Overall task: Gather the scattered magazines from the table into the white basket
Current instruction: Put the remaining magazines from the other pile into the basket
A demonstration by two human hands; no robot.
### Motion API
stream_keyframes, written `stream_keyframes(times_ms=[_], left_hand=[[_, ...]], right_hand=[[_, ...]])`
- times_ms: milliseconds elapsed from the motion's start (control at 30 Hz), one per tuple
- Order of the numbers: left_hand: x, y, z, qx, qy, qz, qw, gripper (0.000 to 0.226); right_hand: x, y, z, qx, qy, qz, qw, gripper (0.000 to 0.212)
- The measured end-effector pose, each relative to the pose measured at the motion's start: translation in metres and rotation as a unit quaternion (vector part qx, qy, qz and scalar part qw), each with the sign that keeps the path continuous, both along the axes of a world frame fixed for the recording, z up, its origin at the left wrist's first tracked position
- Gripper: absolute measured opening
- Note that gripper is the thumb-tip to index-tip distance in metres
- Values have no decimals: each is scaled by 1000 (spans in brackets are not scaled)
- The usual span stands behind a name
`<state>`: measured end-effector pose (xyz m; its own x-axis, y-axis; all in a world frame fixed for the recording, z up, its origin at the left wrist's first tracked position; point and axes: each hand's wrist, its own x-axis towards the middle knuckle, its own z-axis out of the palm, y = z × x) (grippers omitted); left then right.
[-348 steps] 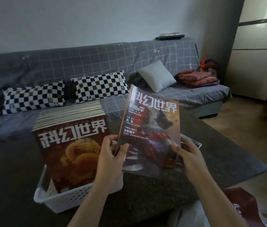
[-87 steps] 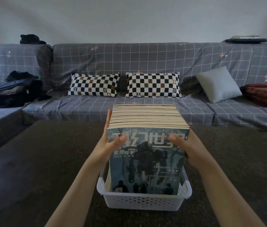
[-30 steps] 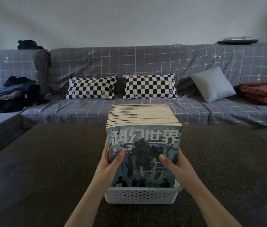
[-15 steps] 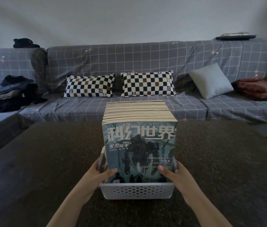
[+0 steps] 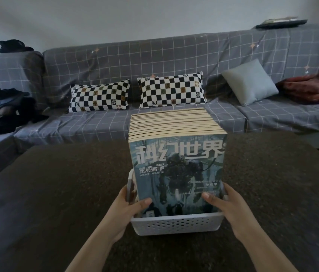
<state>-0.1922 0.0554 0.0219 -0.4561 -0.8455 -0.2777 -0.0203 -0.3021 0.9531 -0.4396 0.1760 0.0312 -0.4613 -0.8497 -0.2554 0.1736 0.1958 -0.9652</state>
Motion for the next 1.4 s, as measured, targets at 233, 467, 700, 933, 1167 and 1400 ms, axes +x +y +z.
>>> stream_keyframes(times_ms=[233, 467, 700, 933, 1167, 1400], left_hand=[[-108, 9, -2, -33, 0, -10, 999, 85], [-247, 2, -5, -68, -5, -40, 997, 73], [-380, -17, -12, -110, -21, -34, 993, 74], [-481, -49, -14, -116, -25, -30, 992, 75], [-539, -68, -15, -111, -43, -15, 993, 81], [-557, -78, -18, -106, -28, -17, 994, 80]], right_hand=[[-98, 13, 5, 35, 9, -51, 998, 86], [-212, 10, -4, 37, 26, -199, 979, 47], [-324, -12, -11, 42, 36, -312, 949, 79], [-424, -43, -14, 8, 26, -309, 951, 77], [-485, -66, -17, 2, 30, -304, 952, 86], [-501, -70, -16, 2, 27, -292, 956, 73]])
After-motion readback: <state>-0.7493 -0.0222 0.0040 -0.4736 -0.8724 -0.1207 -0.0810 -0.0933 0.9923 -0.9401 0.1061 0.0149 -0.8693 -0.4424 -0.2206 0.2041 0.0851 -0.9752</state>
